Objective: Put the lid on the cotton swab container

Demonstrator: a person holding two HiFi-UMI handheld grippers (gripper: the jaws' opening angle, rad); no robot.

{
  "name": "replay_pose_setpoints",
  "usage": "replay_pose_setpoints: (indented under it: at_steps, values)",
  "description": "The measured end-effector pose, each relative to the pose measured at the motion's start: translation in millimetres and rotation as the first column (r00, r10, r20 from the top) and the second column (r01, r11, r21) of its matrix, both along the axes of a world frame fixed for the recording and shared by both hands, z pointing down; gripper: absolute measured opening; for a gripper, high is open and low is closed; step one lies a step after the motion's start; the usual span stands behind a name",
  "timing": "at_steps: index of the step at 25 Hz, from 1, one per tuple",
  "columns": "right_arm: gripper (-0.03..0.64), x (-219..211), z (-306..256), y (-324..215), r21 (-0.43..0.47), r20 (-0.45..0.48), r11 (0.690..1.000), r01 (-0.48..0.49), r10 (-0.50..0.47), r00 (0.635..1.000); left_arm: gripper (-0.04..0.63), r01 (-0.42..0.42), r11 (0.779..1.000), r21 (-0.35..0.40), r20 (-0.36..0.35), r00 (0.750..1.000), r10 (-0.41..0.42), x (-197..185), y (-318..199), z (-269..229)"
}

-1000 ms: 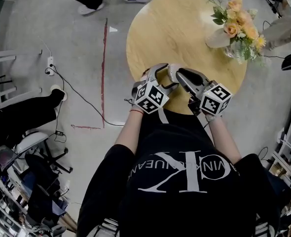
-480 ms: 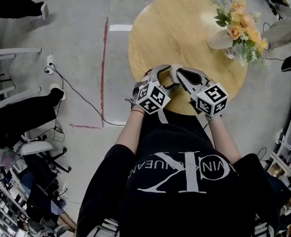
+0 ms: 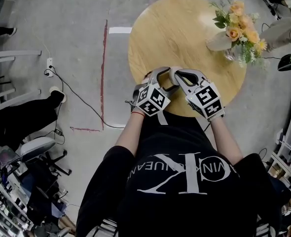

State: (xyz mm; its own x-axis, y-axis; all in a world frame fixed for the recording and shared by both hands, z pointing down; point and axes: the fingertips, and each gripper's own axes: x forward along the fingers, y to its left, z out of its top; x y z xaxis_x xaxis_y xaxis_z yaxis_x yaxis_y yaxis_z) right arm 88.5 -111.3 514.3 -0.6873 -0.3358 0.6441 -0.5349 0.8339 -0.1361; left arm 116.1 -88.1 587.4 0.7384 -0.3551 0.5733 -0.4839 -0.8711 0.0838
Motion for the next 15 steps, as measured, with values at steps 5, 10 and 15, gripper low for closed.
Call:
replay_pose_setpoints:
  at_steps: [5,10,15]
  values:
    - [0.025,-0.8,1.5,-0.1,-0.018,-0.030,1.000,0.011,-0.011,0.999,0.322,-0.003,1.000,-0.006,-0.001,1.000,0.003,0.1,0.3,1.1]
    - [0.025,-1.3,2.0,-0.4,-0.032,-0.036,0.999,0.001,-0.002,0.999,0.322,-0.021,1.000,-0.011,0.009,1.000,0.021,-1.6,2.0,1.1]
    - [0.025,1.6,-0.8,-3.9,-0.063,0.058,0.996,-0.060,0.063,0.996,0.322,-0.071,0.997,-0.021,-0.030,0.997,0.071,-6.1,11.1,-11.1]
